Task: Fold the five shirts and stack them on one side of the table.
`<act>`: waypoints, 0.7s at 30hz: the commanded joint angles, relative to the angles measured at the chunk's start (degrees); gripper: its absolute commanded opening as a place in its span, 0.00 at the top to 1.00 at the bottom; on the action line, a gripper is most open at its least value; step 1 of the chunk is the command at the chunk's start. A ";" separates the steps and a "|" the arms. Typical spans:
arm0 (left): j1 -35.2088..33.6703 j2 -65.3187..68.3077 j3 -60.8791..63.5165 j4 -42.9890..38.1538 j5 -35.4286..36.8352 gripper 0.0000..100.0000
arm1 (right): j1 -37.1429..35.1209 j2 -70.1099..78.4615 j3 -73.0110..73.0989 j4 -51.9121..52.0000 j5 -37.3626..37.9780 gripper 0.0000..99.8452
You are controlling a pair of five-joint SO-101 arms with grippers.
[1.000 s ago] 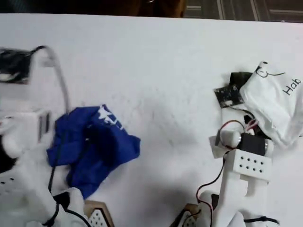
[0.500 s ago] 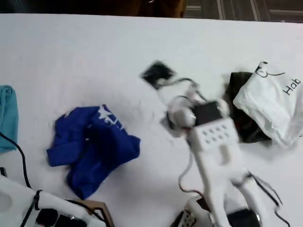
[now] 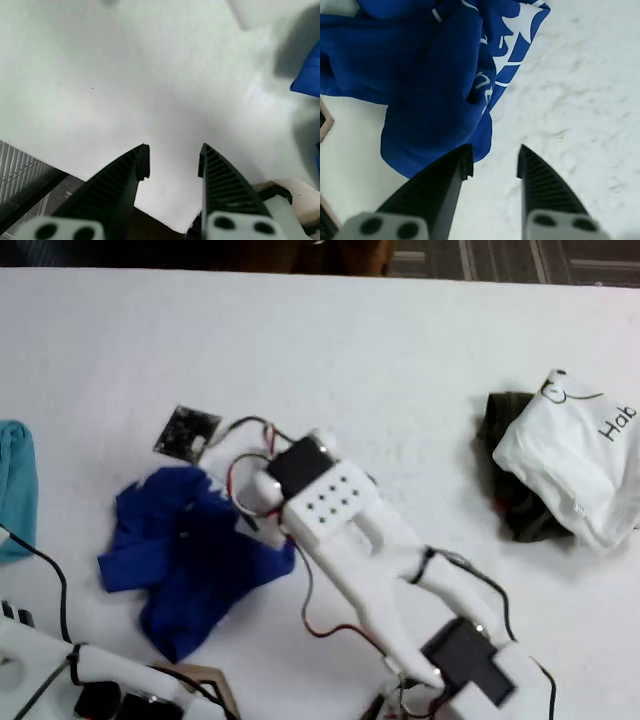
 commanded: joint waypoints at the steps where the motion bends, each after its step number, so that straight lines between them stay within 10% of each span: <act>1: -0.53 -0.26 -0.04 -1.49 -0.18 0.82 | -1.89 2.24 -2.29 -1.01 -0.79 0.76; 10: -0.26 -0.09 1.01 -3.78 -0.09 0.82 | -5.67 11.47 -3.52 -6.73 -0.97 0.74; 16: -0.26 -0.26 5.41 -7.65 -0.09 0.82 | -2.77 17.89 -11.69 -4.18 -1.23 1.00; 21: -0.18 -0.26 5.67 -8.53 -0.09 0.82 | 0.92 20.44 -16.35 -0.92 -1.23 0.99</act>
